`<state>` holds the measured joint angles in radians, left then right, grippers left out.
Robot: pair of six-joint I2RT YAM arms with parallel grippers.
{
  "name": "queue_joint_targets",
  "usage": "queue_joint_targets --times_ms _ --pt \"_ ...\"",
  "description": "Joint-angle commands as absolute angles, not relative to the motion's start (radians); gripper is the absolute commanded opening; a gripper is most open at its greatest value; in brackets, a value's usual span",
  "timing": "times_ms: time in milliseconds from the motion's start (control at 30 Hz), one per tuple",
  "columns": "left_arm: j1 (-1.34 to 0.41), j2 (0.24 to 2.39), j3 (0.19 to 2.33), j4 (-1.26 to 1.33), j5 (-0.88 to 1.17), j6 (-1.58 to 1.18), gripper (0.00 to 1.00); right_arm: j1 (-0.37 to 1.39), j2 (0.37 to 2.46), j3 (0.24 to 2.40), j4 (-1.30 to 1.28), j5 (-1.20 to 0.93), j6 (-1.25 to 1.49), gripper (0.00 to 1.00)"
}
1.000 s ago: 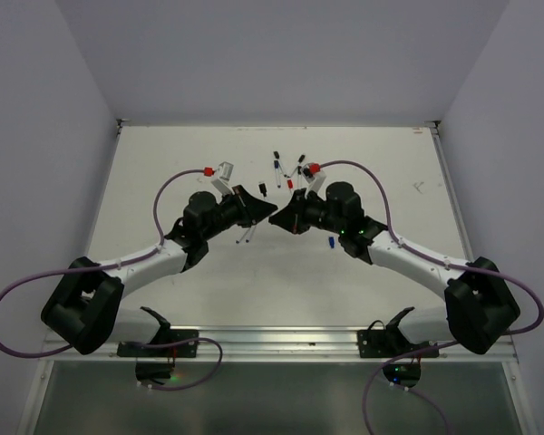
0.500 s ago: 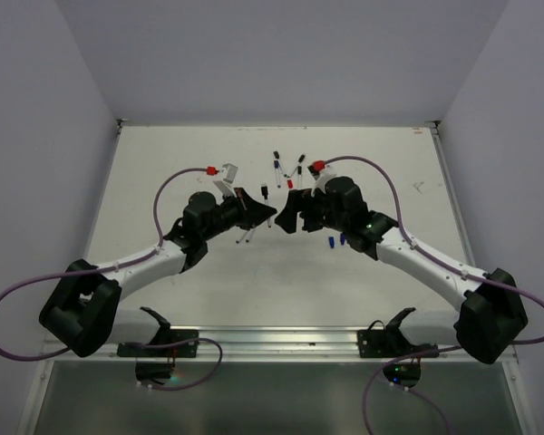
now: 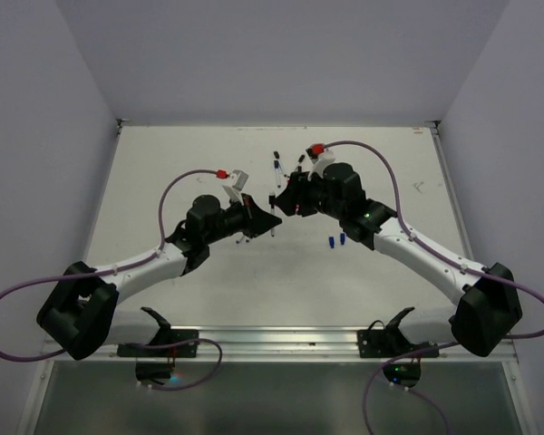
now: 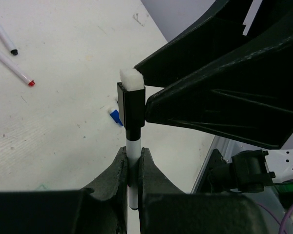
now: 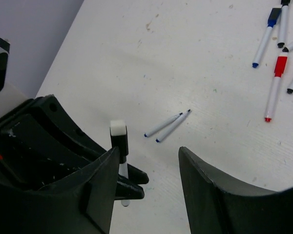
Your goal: Open the pen caps
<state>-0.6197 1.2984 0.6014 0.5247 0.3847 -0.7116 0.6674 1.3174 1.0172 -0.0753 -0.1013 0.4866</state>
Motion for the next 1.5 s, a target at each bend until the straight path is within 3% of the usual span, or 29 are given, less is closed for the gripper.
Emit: queue_joint_targets --times_ms 0,300,633,900,1033,1100,1133,1167,1233,1467 --pt "-0.638 1.276 0.618 0.511 0.411 -0.669 0.00 0.670 1.321 1.054 0.023 -0.143 0.502 0.55" --pt "-0.646 1.289 0.623 0.509 0.416 -0.663 0.00 0.670 1.339 1.058 0.032 -0.192 0.503 0.52" --pt "-0.646 1.299 0.653 0.518 0.431 -0.669 0.00 0.670 1.368 1.045 0.041 -0.209 0.514 0.36" --pt "-0.646 1.307 0.660 0.518 0.440 -0.669 0.00 0.670 1.370 1.017 0.064 -0.224 0.520 0.34" --pt "-0.644 1.310 0.660 0.517 0.445 -0.670 0.00 0.670 1.379 1.026 0.054 -0.229 0.520 0.00" --pt "-0.646 1.310 0.661 0.512 0.442 -0.669 0.00 0.670 1.375 1.026 0.051 -0.215 0.528 0.00" --pt "-0.646 1.305 0.661 0.506 0.437 -0.663 0.08 0.670 1.368 1.013 0.054 -0.197 0.537 0.00" --pt "-0.646 1.301 0.660 0.482 0.408 -0.651 0.31 0.670 1.361 1.006 0.054 -0.175 0.552 0.00" --pt "-0.647 1.269 0.626 0.474 0.362 -0.649 0.42 0.670 1.342 0.999 0.037 -0.137 0.564 0.00" --pt "-0.649 1.210 0.546 0.520 0.290 -0.653 0.47 0.670 1.286 0.966 0.051 -0.112 0.661 0.00"
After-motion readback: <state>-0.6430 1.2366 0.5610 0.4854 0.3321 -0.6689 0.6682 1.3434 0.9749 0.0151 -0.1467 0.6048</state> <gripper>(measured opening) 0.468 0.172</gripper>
